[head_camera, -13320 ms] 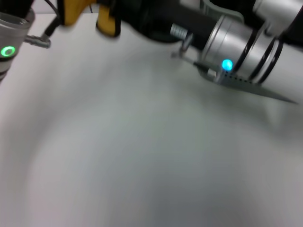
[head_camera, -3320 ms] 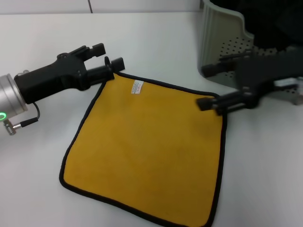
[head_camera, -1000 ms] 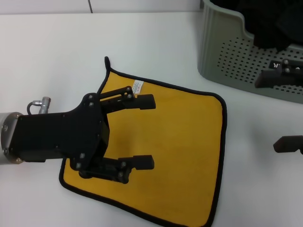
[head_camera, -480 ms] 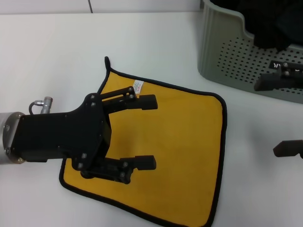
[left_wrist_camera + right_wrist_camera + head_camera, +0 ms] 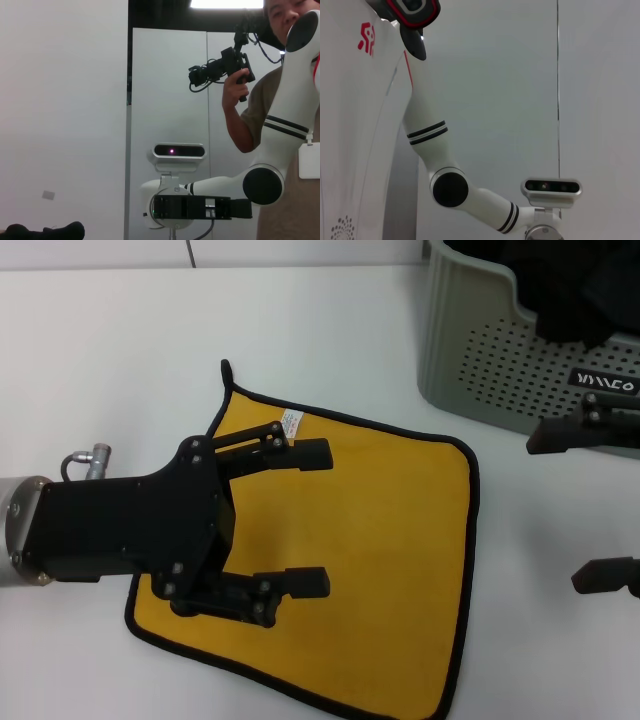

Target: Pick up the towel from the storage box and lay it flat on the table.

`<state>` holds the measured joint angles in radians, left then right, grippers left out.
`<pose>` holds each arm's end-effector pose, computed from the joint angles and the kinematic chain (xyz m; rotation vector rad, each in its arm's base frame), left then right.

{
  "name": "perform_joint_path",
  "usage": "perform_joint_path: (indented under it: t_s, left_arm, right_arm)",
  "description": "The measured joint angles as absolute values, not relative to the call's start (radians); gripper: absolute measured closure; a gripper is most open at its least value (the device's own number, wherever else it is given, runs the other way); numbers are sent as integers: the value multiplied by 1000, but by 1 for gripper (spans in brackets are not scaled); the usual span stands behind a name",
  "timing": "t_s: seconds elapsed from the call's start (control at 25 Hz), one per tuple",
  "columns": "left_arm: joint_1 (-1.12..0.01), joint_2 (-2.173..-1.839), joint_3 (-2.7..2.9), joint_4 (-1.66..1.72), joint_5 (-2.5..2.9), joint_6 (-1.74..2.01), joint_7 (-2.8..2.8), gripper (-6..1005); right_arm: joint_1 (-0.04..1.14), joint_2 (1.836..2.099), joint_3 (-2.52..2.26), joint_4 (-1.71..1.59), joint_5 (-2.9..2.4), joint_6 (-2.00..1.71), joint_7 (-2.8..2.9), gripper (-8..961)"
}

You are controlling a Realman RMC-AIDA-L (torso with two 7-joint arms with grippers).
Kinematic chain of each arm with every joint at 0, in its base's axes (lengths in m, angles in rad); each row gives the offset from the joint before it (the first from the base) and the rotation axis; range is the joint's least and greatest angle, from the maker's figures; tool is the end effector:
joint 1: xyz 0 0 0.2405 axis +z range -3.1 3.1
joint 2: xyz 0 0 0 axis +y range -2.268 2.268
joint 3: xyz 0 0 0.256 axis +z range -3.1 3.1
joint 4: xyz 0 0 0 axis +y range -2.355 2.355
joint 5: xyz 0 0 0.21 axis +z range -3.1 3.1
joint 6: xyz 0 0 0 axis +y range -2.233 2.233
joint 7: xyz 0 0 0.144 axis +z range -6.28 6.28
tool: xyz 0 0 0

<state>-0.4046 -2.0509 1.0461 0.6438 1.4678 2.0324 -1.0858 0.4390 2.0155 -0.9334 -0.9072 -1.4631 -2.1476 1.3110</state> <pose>-0.2124 0.2532 0.0172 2.7564 -0.0322 1.4206 0.1868 0.2657 0.0728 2.7482 0.2136 -1.3046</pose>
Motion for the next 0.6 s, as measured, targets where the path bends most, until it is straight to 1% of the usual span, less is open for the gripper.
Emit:
perform_joint_path:
  t_s: [0.12,0.2,0.36,0.4,0.44,0.48,0.6]
  left_arm:
    - [-405,-2051,1046,643,1468,2032,-1082,111]
    - [-405,-2043,1044,643,1472,2032,-1079,111]
    - [-405,-2005,1015,632,1483,2028,-1067,111]
    - [-405,-1994,1008,630,1486,2024,-1063,111]
    - [-405,-1994,1008,630,1486,2024,-1063,111]
    - [-401,-1970,998,630,1495,2012,-1060,111]
    - [-398,-1951,996,629,1498,2006,-1061,111]
  right_arm:
    - [440,2015,-934,-901,-1463,-2147,1309,99]
    - [445,2017,-934,-880,-1464,-2139,1298,99]
    - [495,2022,-949,-771,-1466,-2090,1234,99]
    - [527,2023,-966,-718,-1464,-2076,1201,99]
    - [552,2024,-985,-679,-1462,-2063,1171,99]
    - [571,2025,-998,-654,-1462,-2054,1152,99]
    - [620,2028,-1065,-600,-1450,-2000,1110,99]
